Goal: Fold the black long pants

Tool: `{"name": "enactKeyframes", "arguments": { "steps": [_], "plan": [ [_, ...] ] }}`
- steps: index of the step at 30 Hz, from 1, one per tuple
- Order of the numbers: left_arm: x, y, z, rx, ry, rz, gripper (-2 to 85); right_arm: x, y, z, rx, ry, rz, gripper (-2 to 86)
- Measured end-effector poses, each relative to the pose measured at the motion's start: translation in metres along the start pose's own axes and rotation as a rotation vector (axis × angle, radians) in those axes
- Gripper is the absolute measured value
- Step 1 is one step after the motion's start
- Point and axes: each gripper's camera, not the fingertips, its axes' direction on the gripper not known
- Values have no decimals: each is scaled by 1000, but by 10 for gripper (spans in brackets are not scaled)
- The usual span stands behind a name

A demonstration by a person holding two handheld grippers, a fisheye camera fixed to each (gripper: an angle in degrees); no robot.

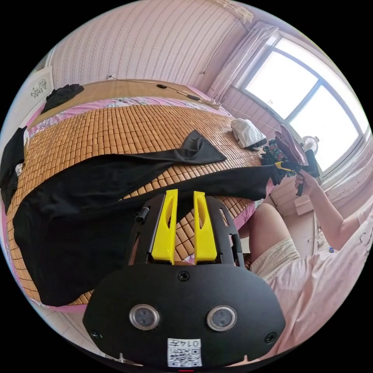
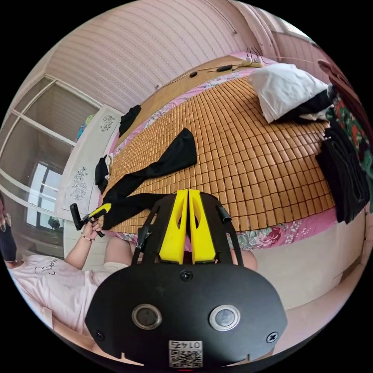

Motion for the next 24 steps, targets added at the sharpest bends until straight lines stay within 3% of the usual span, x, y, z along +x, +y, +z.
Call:
{"name": "enactKeyframes", "arguments": {
  "steps": [2, 7, 12, 17, 21, 24],
  "plan": [
    [2, 3, 7, -32, -33, 9, 67, -19, -7, -8, 94, -36, -20, -2],
    [-7, 6, 20, -105, -119, -20, 72, -64, -58, -10, 147, 100, -92, -1],
    [-18, 6, 37, -164, -125, -68, 79, -88, -102, 24, 216, 397, -101, 6],
    [-9, -7, 69, -226, -165, -41, 84, -83, -76, 98, -25, 380, -75, 56],
    [-3, -18, 103, -368, -192, -33, 80, -74, -24, 140, -157, 422, -52, 62],
    [4, -20, 105, -360, -222, 16, 56, -74, 4, 159, -233, 458, -72, 44]
  ]
}}
